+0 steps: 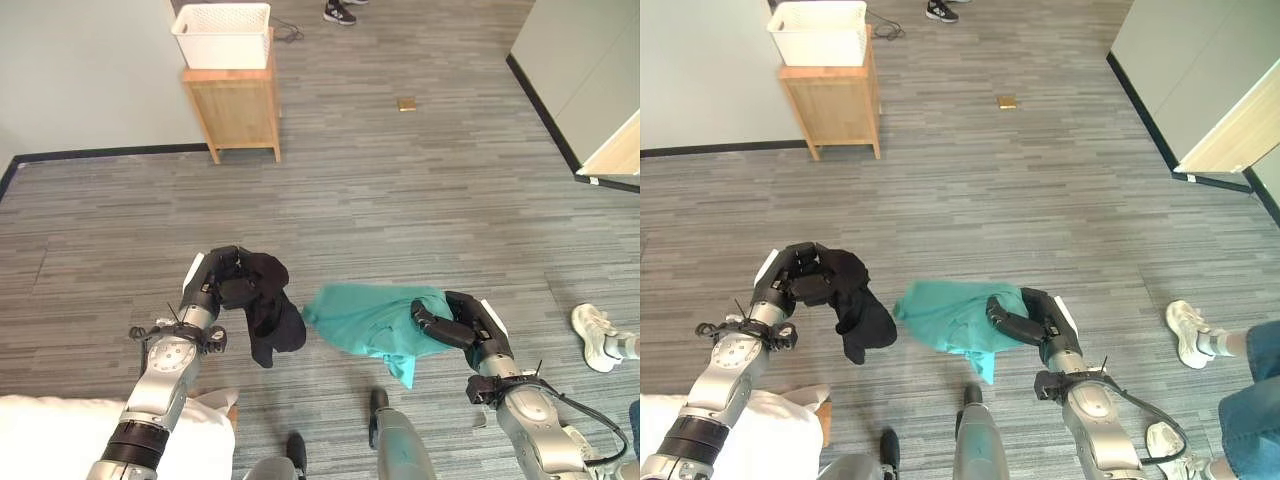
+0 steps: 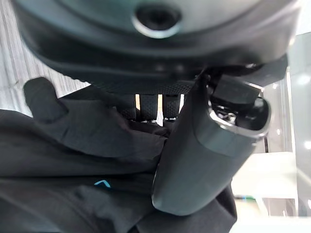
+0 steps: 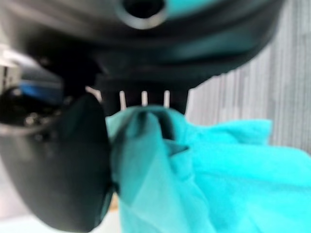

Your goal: Pick up bed clothes into laundry basket.

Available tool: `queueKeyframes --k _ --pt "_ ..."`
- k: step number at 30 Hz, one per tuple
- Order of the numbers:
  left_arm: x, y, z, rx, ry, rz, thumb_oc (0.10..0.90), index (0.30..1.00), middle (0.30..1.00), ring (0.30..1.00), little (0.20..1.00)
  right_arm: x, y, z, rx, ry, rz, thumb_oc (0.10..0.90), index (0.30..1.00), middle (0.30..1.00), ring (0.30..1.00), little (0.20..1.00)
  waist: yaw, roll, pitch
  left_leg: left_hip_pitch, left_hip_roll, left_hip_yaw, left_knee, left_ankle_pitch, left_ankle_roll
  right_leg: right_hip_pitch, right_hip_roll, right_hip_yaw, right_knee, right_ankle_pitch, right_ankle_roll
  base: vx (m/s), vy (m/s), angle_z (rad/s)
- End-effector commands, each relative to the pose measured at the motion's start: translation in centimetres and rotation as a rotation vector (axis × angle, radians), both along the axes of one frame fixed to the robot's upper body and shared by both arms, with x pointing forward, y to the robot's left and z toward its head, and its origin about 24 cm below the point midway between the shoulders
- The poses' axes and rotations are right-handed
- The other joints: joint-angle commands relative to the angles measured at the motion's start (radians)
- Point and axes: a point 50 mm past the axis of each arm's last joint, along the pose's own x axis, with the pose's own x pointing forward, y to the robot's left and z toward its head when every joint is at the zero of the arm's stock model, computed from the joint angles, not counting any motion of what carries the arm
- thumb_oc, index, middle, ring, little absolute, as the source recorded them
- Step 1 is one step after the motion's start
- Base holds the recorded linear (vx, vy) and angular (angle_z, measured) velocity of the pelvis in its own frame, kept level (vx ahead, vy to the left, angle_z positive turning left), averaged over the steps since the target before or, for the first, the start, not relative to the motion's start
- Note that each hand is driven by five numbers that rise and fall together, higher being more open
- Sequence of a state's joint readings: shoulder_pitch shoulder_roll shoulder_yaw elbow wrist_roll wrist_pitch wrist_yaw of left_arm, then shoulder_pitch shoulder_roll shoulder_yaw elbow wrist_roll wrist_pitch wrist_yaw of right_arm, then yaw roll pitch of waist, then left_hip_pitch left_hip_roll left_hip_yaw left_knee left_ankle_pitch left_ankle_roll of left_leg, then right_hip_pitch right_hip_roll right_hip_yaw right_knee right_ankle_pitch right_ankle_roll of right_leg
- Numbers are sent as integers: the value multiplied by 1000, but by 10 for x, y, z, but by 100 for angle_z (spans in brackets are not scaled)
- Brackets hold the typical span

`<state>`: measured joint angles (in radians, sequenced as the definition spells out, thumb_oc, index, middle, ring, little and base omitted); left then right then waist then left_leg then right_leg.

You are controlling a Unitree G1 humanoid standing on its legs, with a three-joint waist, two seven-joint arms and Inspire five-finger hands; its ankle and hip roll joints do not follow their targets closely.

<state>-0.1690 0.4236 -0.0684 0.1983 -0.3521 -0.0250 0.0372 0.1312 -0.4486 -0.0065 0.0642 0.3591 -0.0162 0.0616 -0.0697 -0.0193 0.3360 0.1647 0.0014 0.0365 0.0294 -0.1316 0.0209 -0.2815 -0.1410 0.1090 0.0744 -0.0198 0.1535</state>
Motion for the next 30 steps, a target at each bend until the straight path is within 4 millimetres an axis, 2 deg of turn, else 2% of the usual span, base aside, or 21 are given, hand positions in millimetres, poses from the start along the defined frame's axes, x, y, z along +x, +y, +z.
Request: queueKeyframes --k 1,2,3,5,7,8,10,11,12,13,14,16,17,20,23,25,26,27,28,29,30 --pt "6 -2 55 21 -292 -52 400 300 300 300 300 19 -10 63 -6 -319 -7 400 300 300 300 300 -11 -22 -134 106 82 -71 87 -65 -85 42 15 -43 10 54 34 541 -425 52" --pt "4 -2 54 18 -295 -50 400 300 300 300 300 20 -12 61 -7 -310 -11 400 300 300 300 300 -17 -20 -147 85 112 -91 186 29 -107 59 39 -59 38 61 7 428 -308 53" --pt "4 -2 54 17 -294 -50 400 300 300 300 300 20 -12 60 -7 -309 -10 400 300 300 300 300 -21 -10 -148 85 121 -94 192 17 -107 63 45 -66 42 50 8 470 -363 71" --pt "2 2 49 2 -274 -28 400 300 300 300 300 23 -15 57 21 -292 -21 400 300 300 300 300 -7 -24 -159 7 158 -93 447 199 -100 132 71 -92 46 17 -51 418 -403 45" --pt "1 6 50 -25 -277 -9 400 300 300 300 300 26 -17 63 26 -315 -27 400 300 300 300 300 13 -50 -134 -102 200 -43 683 251 -87 218 86 -126 19 -6 -107 460 -608 13" --pt "3 7 55 -33 -290 1 400 300 300 300 300 29 -19 69 2 -335 -44 400 300 300 300 300 55 -66 -107 -201 199 3 775 220 -84 295 100 -130 0 -42 -136 534 -608 22" --pt "5 5 58 -45 -299 -1 400 300 300 300 300 31 -20 73 1 -348 -51 400 300 300 300 300 70 -69 -97 -264 202 44 764 213 -86 329 100 -137 -11 -53 -140 338 -279 10" --pt "7 2 60 -56 -307 -9 400 300 300 300 300 31 -20 74 2 -351 -48 400 300 300 300 300 84 -64 -90 -310 189 52 739 195 -92 360 101 -140 -19 -67 -137 451 -132 -4" --pt "10 -6 60 -98 -313 -29 400 300 300 300 300 32 -19 83 -12 -387 -28 400 300 300 300 300 101 -56 -90 -381 149 72 636 182 -97 401 104 -141 -39 -84 -132 471 -130 16" --pt "10 -7 60 -100 -312 -30 400 300 300 300 300 31 -19 83 -13 -386 -30 400 300 300 300 300 100 -59 -91 -379 144 71 632 182 -97 403 99 -143 -42 -86 -130 675 -113 23" --pt "14 -17 59 -132 -313 -52 400 300 300 300 300 30 -18 89 -59 -411 -24 400 300 300 300 300 105 -39 -106 -417 107 119 430 187 -85 435 119 -147 -46 -120 -126 360 -36 26" --pt "15 -21 59 -132 -316 -64 400 300 300 300 300 30 -19 89 -92 -411 -28 400 300 300 300 300 112 -28 -113 -428 90 131 344 188 -75 452 134 -147 -48 -134 -125 532 -53 -23" --pt "16 -30 59 -145 -322 -84 400 300 300 300 300 32 -13 90 -112 -420 -13 400 300 300 300 300 132 -2 -135 -424 35 138 115 242 -69 500 177 -133 -45 -182 -126 583 -52 -78" --pt "15 -35 59 -143 -325 -101 400 300 300 300 300 38 -5 89 -93 -420 16 400 300 300 300 300 151 0 -155 -433 6 164 4 265 -59 560 188 -119 -35 -238 -130 604 -39 21" --pt "8 -26 56 -121 -319 -85 400 300 300 300 300 43 11 85 -69 -401 89 400 300 300 300 300 177 -21 -197 -406 -13 201 25 267 -32 590 169 -108 13 -277 -114 690 -23 -28" --pt "6 -23 57 -89 -323 -85 400 300 300 300 300 45 20 81 -65 -389 114 400 300 300 300 300 193 -52 -212 -392 -23 217 49 235 4 551 131 -127 180 -216 -57 533 28 -43" --pt "5 -20 61 -67 -335 -82 400 300 300 300 300 45 27 75 -26 -379 128 400 300 300 300 300 199 -80 -203 -354 -33 227 116 145 43 473 88 -132 530 27 69 489 54 -7" --pt "6 -20 62 -67 -336 -82 400 300 300 300 300 45 27 75 -25 -379 128 400 300 300 300 300 203 -76 -205 -359 -26 230 118 146 43 465 93 -127 534 29 68 546 77 19" --pt "4 -20 64 -66 -348 -91 400 300 300 300 300 44 26 72 -19 -368 120 400 300 300 300 300 185 -68 -187 -310 -25 217 129 118 56 410 85 -125 628 51 70 531 66 -14" --pt "4 -19 64 -66 -351 -85 400 300 300 300 300 42 25 67 -19 -348 103 400 300 300 300 300 148 -39 -155 -238 -15 169 124 86 68 277 108 -112 746 26 42 537 62 -8" --pt "4 -19 64 -67 -351 -85 400 300 300 300 300 42 25 67 -20 -348 104 400 300 300 300 300 147 -36 -157 -241 -12 168 122 89 67 274 111 -113 746 29 41 526 27 9"
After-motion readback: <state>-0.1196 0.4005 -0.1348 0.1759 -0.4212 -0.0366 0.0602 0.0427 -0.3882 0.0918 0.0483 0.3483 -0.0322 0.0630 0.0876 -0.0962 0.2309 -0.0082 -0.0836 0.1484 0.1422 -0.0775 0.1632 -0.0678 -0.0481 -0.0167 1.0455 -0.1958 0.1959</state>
